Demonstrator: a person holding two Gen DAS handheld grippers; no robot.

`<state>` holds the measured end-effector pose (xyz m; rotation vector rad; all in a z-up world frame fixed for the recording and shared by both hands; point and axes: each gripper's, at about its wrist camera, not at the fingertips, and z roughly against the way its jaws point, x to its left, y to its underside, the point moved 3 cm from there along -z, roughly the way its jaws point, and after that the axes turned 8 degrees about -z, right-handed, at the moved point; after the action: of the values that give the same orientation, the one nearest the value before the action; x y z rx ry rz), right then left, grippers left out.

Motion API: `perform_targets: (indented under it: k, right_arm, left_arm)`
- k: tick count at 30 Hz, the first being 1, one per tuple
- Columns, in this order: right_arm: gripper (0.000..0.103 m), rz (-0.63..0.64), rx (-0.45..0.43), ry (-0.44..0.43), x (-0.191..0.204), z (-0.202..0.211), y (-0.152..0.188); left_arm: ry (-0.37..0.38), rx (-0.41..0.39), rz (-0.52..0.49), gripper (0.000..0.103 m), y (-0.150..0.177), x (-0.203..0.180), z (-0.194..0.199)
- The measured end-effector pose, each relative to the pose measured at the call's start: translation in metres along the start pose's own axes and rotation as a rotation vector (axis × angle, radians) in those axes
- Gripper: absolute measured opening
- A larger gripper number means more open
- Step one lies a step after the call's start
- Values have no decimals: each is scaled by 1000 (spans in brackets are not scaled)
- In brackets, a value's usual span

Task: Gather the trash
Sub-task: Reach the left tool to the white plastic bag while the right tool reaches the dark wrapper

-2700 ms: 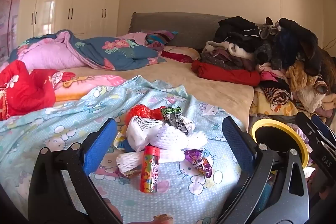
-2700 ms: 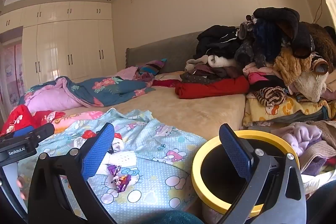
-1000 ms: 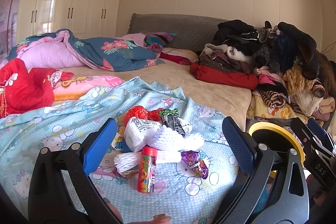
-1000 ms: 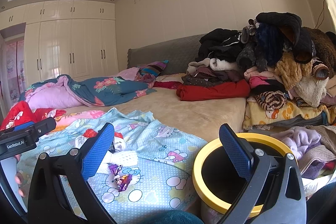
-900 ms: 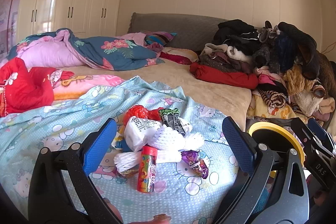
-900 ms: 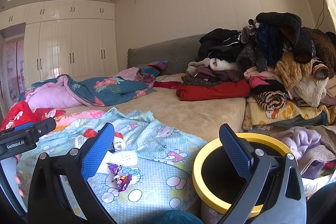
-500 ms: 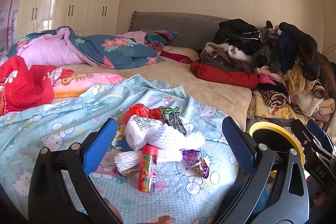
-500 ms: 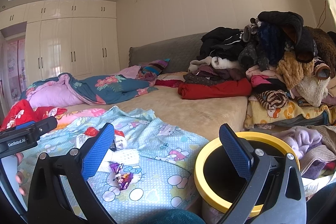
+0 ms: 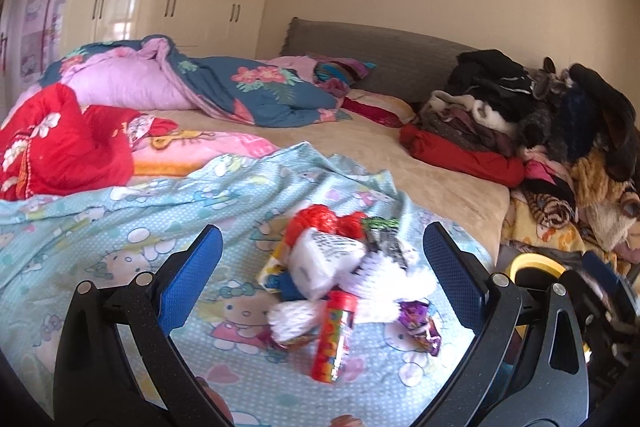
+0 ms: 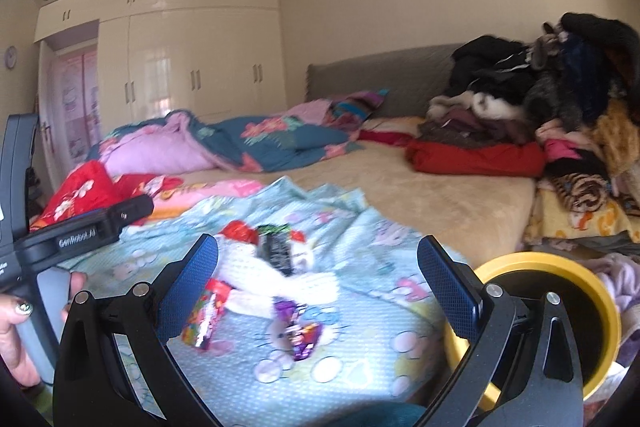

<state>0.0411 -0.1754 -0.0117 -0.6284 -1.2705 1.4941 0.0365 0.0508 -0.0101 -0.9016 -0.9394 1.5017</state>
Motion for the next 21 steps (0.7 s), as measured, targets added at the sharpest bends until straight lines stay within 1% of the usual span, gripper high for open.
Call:
perform_targets:
  k: [6,9,13,15,18,21]
  right_arm:
    - [97,23,78,-63,23,-25,4]
    - [97,34,112,-92,32,-41,3]
    - [97,27,150,-120,37,-64,-6]
    - [97,7,181,-136,33,-78,-11]
    - [97,2,227,-143,25,-99,-17]
    - [97,-9,267,-142,15,-118,-20]
  left_arm:
    - [-38,17,54,92,-1,33,-11]
    - [-27,18,67,92,-1,46,-17]
    - [30,39,79,92,-2,55,-30]
    - [57,58,67,92,-1,53,-38]
    - [104,111,67,92,0,49,-56]
    - [114,162,65,92,4,45,-74]
